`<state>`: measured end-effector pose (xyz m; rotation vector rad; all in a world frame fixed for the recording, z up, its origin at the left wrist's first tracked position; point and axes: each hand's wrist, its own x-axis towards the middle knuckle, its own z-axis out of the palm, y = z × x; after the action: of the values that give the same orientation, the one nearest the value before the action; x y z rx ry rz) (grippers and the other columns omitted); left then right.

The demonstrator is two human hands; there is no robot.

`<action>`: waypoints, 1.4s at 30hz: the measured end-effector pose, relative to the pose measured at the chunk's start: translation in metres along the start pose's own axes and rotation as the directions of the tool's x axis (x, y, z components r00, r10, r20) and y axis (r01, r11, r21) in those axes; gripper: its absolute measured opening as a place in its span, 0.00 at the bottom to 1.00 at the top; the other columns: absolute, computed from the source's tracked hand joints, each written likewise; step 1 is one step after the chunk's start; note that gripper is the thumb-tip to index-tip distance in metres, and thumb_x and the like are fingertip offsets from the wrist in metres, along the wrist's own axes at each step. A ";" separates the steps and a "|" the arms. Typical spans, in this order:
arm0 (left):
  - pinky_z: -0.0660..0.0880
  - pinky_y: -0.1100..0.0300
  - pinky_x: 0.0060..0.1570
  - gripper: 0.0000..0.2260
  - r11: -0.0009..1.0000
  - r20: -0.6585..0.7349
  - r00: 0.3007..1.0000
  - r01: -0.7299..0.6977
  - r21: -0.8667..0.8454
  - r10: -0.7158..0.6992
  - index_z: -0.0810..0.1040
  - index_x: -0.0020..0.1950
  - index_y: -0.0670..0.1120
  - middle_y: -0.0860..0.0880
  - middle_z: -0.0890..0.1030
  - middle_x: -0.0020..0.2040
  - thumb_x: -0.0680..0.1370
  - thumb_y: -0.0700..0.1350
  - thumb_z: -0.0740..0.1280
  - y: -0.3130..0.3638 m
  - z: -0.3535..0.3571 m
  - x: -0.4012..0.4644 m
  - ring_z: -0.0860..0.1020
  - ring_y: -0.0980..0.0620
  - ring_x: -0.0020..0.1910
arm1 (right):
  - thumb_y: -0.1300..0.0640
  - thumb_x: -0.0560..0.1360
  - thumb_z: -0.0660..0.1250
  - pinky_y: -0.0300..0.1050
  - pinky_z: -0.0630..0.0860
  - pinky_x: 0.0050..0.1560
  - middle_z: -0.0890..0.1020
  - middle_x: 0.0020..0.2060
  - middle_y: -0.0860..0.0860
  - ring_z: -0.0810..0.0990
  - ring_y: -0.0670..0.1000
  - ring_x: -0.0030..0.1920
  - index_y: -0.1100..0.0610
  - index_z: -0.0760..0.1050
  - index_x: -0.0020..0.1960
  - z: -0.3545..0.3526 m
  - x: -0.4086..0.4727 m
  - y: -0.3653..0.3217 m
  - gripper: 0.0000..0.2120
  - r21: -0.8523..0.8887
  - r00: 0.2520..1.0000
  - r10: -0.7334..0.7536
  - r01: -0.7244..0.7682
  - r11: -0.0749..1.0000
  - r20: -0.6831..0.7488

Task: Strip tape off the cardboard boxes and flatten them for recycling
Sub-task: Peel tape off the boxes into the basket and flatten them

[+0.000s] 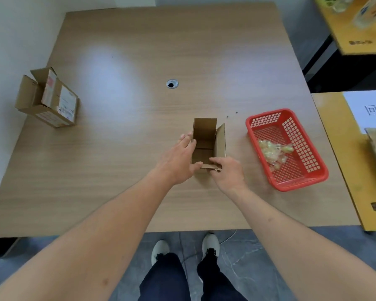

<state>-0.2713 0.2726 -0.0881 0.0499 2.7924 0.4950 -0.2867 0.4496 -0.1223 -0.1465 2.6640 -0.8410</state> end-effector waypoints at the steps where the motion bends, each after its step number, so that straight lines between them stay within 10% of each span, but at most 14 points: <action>1: 0.57 0.52 0.78 0.37 1.000 0.003 1.000 0.010 -0.014 -0.010 0.53 0.82 0.40 0.47 0.45 0.84 0.82 0.58 0.65 0.004 0.003 0.001 0.48 0.49 0.82 | 0.54 0.74 0.76 0.45 0.75 0.61 0.81 0.60 0.55 0.80 0.56 0.61 0.54 0.80 0.69 -0.002 -0.002 0.005 0.24 0.009 0.999 -0.045 0.045 0.999 -0.001; 5: 0.65 0.53 0.74 0.45 0.998 0.006 0.999 0.035 -0.056 -0.035 0.47 0.83 0.40 0.50 0.38 0.83 0.79 0.58 0.70 0.012 0.014 0.003 0.55 0.49 0.81 | 0.52 0.70 0.79 0.60 0.67 0.75 0.55 0.79 0.66 0.59 0.66 0.79 0.62 0.68 0.76 -0.007 -0.005 0.017 0.40 -0.475 0.922 -0.362 0.260 0.841 -0.136; 8: 0.62 0.54 0.76 0.49 0.992 -0.025 0.997 0.068 -0.103 -0.071 0.45 0.83 0.38 0.46 0.39 0.83 0.76 0.56 0.74 0.017 0.016 0.004 0.53 0.49 0.82 | 0.57 0.77 0.68 0.61 0.49 0.81 0.47 0.81 0.68 0.49 0.65 0.82 0.68 0.57 0.79 -0.006 -0.001 0.005 0.37 -0.661 0.849 -0.528 0.414 0.626 0.031; 15: 0.55 0.59 0.76 0.51 0.954 0.026 0.969 0.248 -0.168 -0.247 0.44 0.83 0.41 0.48 0.41 0.84 0.75 0.59 0.73 0.011 0.028 0.003 0.49 0.51 0.82 | 0.49 0.81 0.66 0.65 0.45 0.80 0.39 0.77 0.75 0.41 0.73 0.80 0.53 0.36 0.83 0.023 0.006 -0.002 0.46 -0.608 0.963 -0.195 0.268 0.747 0.186; 21: 0.51 0.60 0.79 0.31 0.901 -0.061 0.976 0.169 -0.399 -0.210 0.57 0.82 0.41 0.49 0.53 0.84 0.82 0.47 0.65 -0.005 0.026 -0.002 0.52 0.55 0.81 | 0.64 0.82 0.63 0.61 0.55 0.80 0.39 0.79 0.71 0.42 0.73 0.80 0.40 0.52 0.82 0.029 0.006 -0.001 0.37 -0.390 0.960 -0.240 0.277 0.878 0.143; 26: 0.67 0.68 0.67 0.24 0.834 -0.407 0.892 -0.064 -0.547 -0.199 0.61 0.81 0.51 0.51 0.71 0.76 0.85 0.50 0.55 -0.017 0.005 -0.019 0.71 0.60 0.70 | 0.61 0.83 0.56 0.58 0.71 0.72 0.57 0.82 0.60 0.60 0.61 0.80 0.29 0.51 0.79 0.021 -0.003 -0.011 0.35 0.194 0.945 -0.318 0.299 0.934 0.078; 31: 0.75 0.54 0.60 0.19 0.833 -0.447 0.862 -0.056 -0.551 -0.238 0.81 0.63 0.47 0.52 0.84 0.58 0.83 0.52 0.55 -0.032 -0.013 -0.021 0.79 0.49 0.62 | 0.60 0.86 0.59 0.56 0.75 0.70 0.77 0.71 0.48 0.76 0.48 0.70 0.37 0.67 0.75 0.030 -0.005 -0.022 0.24 0.876 0.987 -0.115 -0.045 0.480 0.114; 37: 0.73 0.46 0.61 0.17 0.962 -0.344 0.931 -0.196 -0.192 0.121 0.73 0.73 0.51 0.51 0.80 0.61 0.84 0.49 0.58 -0.051 0.004 -0.033 0.77 0.49 0.59 | 0.53 0.86 0.61 0.61 0.84 0.51 0.86 0.57 0.57 0.86 0.60 0.55 0.54 0.76 0.67 0.040 -0.002 -0.004 0.13 0.805 0.844 0.160 -0.536 0.255 0.511; 42: 0.68 0.48 0.69 0.23 0.985 -0.014 0.987 -0.162 -0.055 0.162 0.61 0.79 0.64 0.52 0.64 0.77 0.84 0.62 0.55 -0.060 0.031 -0.045 0.70 0.46 0.69 | 0.49 0.81 0.68 0.57 0.83 0.55 0.88 0.47 0.49 0.86 0.55 0.51 0.51 0.82 0.54 0.057 0.002 0.018 0.08 0.697 0.847 0.392 -0.522 0.492 0.359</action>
<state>-0.2175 0.2228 -0.1234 0.2647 2.7951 0.6137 -0.2685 0.4330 -0.1767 0.6726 1.7900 -1.5969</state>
